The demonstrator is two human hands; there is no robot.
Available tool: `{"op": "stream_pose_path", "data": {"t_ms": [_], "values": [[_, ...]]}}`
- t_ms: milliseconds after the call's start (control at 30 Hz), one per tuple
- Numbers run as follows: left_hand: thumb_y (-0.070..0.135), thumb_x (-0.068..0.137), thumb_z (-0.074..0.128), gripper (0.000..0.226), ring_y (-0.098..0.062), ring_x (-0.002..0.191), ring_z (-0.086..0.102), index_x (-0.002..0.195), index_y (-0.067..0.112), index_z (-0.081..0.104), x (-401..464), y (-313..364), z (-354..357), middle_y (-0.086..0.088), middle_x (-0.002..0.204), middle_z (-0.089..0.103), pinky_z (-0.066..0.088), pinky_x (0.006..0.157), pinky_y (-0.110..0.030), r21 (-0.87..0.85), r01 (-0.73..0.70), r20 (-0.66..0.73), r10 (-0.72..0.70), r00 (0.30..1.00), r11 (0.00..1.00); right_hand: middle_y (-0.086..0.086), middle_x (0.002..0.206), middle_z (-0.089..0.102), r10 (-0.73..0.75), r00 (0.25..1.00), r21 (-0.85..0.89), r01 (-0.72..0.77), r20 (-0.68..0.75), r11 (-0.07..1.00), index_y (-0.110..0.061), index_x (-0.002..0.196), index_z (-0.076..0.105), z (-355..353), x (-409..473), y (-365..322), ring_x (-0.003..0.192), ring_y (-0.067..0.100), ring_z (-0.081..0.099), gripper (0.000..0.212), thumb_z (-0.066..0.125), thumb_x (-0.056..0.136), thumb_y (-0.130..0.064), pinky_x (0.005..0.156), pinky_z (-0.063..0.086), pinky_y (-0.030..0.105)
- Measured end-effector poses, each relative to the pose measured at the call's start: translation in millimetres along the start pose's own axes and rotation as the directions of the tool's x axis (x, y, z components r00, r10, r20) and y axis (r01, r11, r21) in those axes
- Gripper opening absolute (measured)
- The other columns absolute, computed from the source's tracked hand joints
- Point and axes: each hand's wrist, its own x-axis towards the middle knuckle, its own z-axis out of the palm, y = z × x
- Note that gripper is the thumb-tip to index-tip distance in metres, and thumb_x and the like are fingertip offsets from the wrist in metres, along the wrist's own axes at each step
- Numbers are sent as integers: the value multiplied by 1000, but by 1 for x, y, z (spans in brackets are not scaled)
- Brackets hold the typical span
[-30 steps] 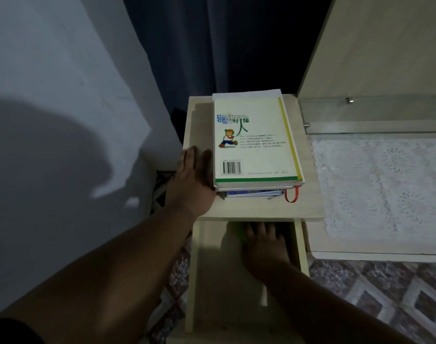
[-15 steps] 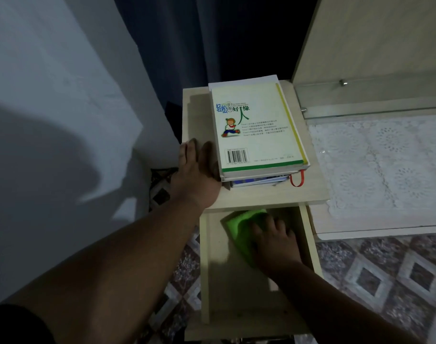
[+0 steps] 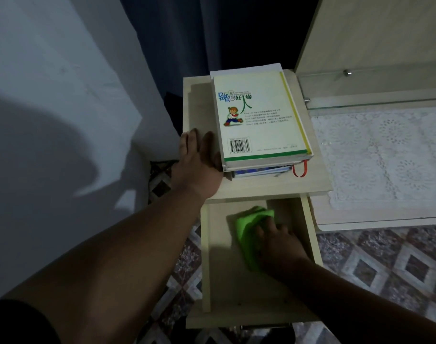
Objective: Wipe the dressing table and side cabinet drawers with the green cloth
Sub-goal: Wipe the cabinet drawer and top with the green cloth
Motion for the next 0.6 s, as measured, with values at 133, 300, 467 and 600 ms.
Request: {"op": "stream_pose_path", "data": {"t_ms": [133, 300, 467, 600], "values": [[51, 92, 50, 78, -23, 153, -10, 156, 38, 6, 0, 0, 1, 2, 167, -1, 42, 102, -57, -10, 4, -8, -4, 1000, 1000, 22, 160, 14, 90, 992, 35, -87, -88, 996, -19, 156, 12, -18, 31, -4, 139, 42, 32, 79, 56, 96, -44, 106, 44, 49], [51, 93, 50, 77, -22, 154, -9, 156, 39, 7, 1, 1, 1, 4, 167, -2, 39, 104, -57, -8, 16, -5, -16, 1000, 1000, 24, 156, 18, -245, 968, -56, 242, -54, 969, -28, 152, 18, -1, 19, -36, 136, 45, 33, 70, 51, 96, -54, 107, 41, 55], [46, 87, 57, 80, -26, 153, -2, 153, 36, 14, 3, -2, 4, 1, 165, 8, 46, 99, -58, 9, -2, -40, 3, 999, 1000, 19, 160, 14, -276, 954, -155, 292, 119, 944, -29, 155, 14, 15, -18, -16, 138, 47, 33, 79, 64, 95, -33, 108, 40, 60], [47, 87, 58, 80, -26, 153, -2, 154, 36, 14, 4, -3, 6, 0, 165, 8, 45, 101, -59, 2, -5, -42, 5, 999, 1000, 22, 158, 11, -143, 988, -155, 150, 55, 976, -29, 155, 9, -6, 2, 0, 138, 47, 31, 90, 69, 89, -39, 107, 40, 57]]}}
